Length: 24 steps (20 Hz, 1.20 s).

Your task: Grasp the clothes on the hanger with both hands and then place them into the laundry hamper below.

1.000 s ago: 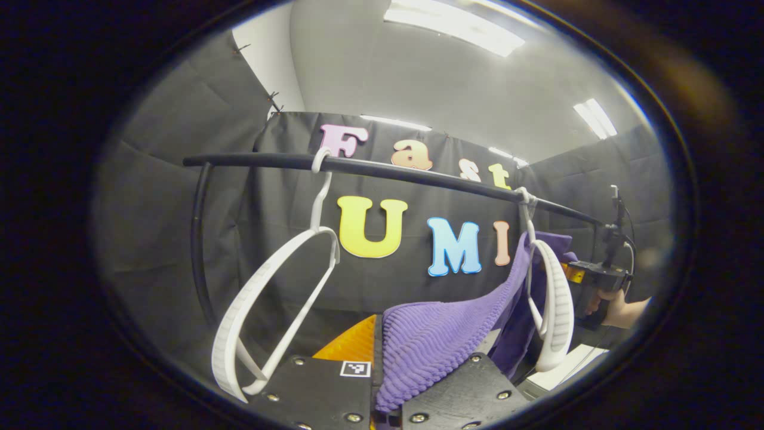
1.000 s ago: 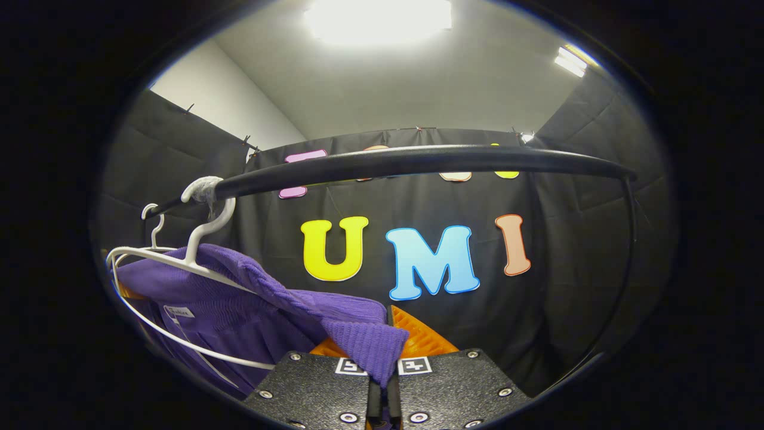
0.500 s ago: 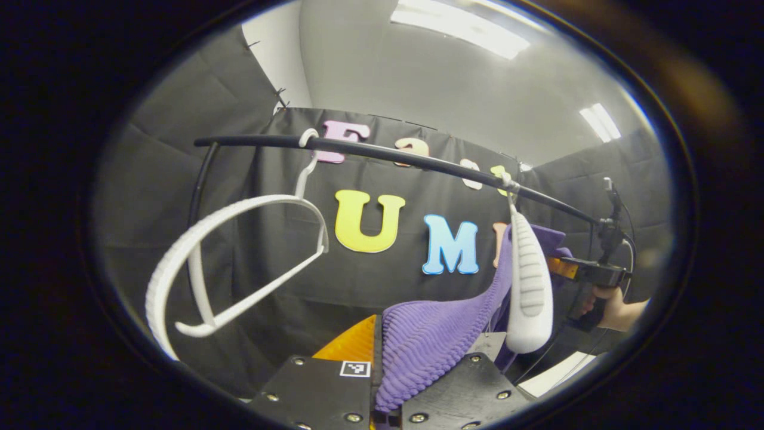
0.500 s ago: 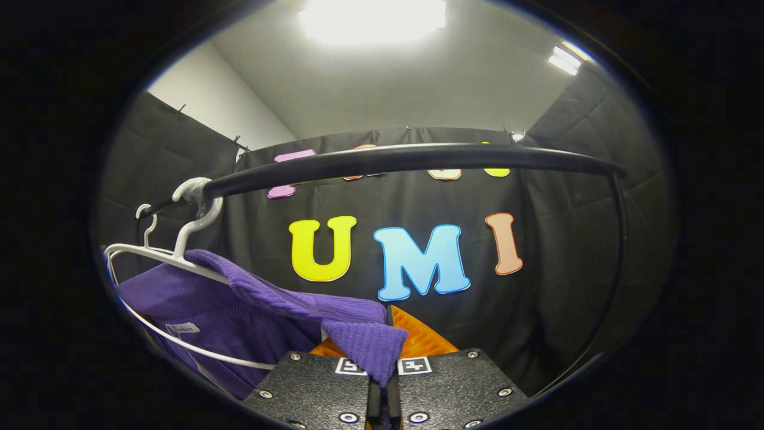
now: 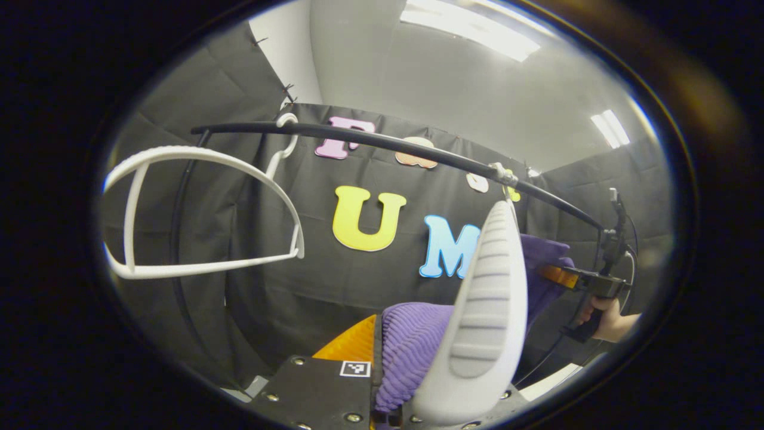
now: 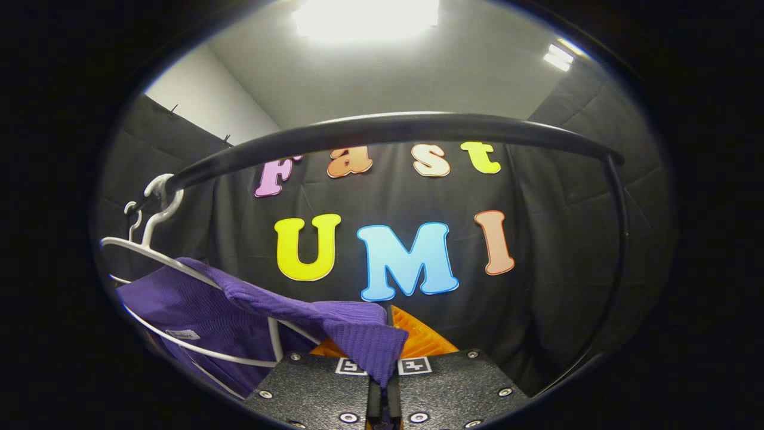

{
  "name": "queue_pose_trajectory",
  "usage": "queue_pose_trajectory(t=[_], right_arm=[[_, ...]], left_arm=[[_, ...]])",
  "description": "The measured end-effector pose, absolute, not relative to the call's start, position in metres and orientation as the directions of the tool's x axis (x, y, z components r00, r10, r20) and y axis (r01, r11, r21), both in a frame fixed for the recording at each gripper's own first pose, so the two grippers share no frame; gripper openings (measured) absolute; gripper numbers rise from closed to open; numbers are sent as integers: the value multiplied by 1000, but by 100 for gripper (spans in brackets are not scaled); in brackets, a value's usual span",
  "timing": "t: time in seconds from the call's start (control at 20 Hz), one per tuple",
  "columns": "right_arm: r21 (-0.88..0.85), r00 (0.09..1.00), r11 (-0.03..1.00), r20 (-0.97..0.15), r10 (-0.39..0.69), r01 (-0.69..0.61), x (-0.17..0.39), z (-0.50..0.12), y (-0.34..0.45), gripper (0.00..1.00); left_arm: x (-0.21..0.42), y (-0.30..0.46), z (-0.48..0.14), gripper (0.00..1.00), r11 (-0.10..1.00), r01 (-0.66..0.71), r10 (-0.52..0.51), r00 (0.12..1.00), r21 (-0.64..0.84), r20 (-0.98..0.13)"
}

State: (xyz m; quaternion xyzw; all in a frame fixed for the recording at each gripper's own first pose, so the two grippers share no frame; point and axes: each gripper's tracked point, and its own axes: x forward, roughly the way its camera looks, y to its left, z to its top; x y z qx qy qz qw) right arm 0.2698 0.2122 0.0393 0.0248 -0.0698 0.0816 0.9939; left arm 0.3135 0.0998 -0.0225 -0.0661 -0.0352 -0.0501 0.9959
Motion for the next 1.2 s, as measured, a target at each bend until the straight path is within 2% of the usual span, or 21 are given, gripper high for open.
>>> queue_pose_trajectory(t=[0.75,1.2], right_arm=[[-40,978,986,127,165,-161,275,34,195,5],[3,988,991,76,134,-135,269,21,188,5]], left_arm=[[334,63,-40,0,979,12,1,998,-204,63],[353,21,-54,0,982,19,-11,999,-190,43]])
